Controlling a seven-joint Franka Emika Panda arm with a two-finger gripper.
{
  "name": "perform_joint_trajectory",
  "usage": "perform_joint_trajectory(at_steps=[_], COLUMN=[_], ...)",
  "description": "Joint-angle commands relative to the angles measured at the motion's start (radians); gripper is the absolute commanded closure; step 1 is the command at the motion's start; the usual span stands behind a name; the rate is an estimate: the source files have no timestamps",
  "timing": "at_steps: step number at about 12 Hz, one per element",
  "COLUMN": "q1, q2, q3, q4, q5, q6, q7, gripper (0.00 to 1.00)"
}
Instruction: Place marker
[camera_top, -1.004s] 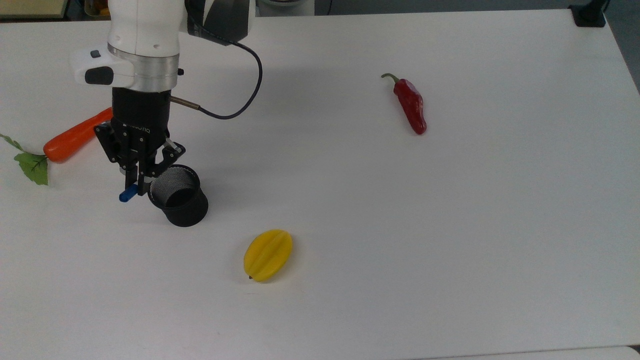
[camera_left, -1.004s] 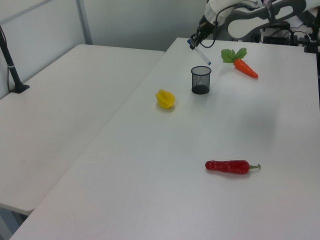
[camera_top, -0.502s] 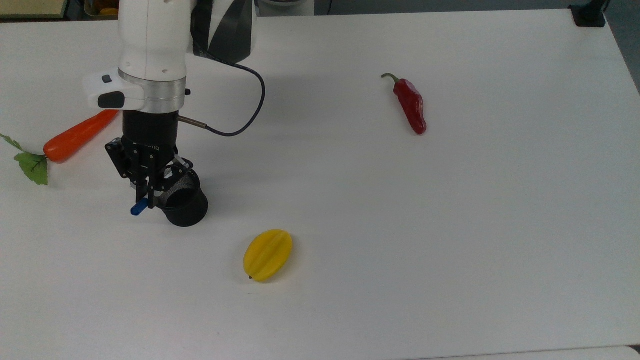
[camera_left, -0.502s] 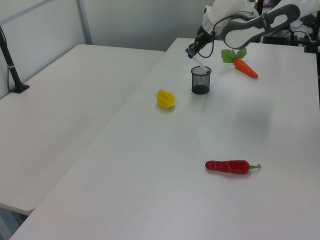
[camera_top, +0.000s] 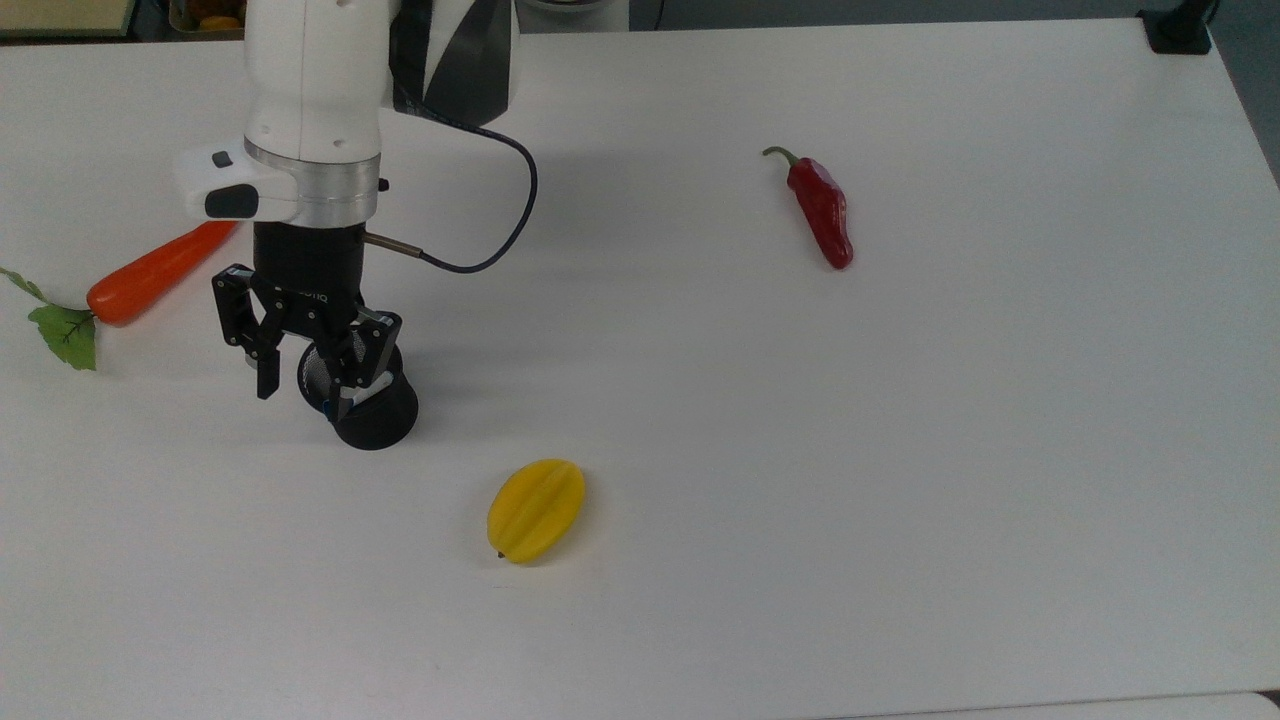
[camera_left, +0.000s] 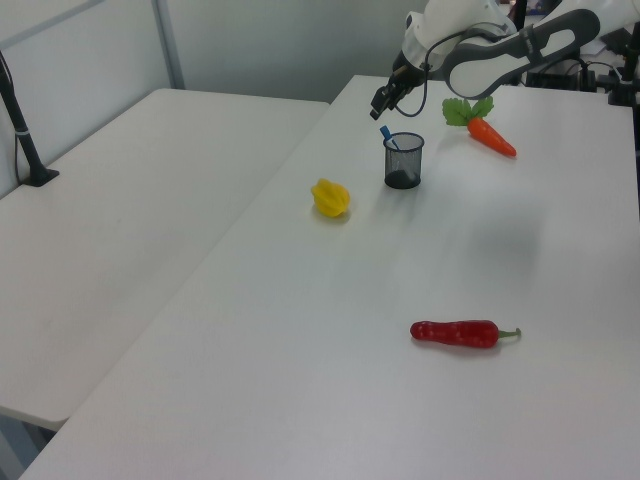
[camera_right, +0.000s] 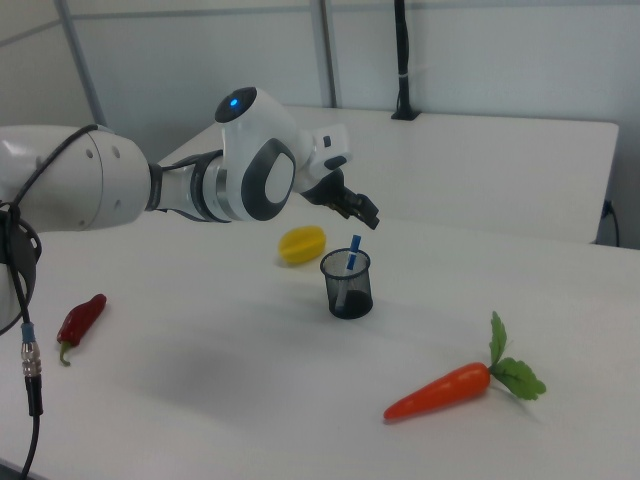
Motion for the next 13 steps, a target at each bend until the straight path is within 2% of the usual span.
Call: perform_joint_trajectory(at_steps=[1, 3, 6, 8, 11, 13], q1=[0.037, 0.072, 0.166, 0.215, 0.235, 0.227], q2=[-0.041, -0.093, -0.182, -0.239, -0.342, -0.411], q3=[0.001, 0.001, 0.001, 0.003, -0.006, -0.017], q4=[-0.009, -0.009, -0.009, -0.009, -0.009, -0.019], q5=[-0.013, -0.011, -0.007, 0.013, 0.137, 0.177], q6=[-0.044, -0.15, -0.384, -0.56, -0.827, -0.955], q7=[0.002, -0.001, -0.012, -0.082, -0.275, -0.342], gripper=[0.0, 0.0, 0.0, 0.0, 0.0, 0.0])
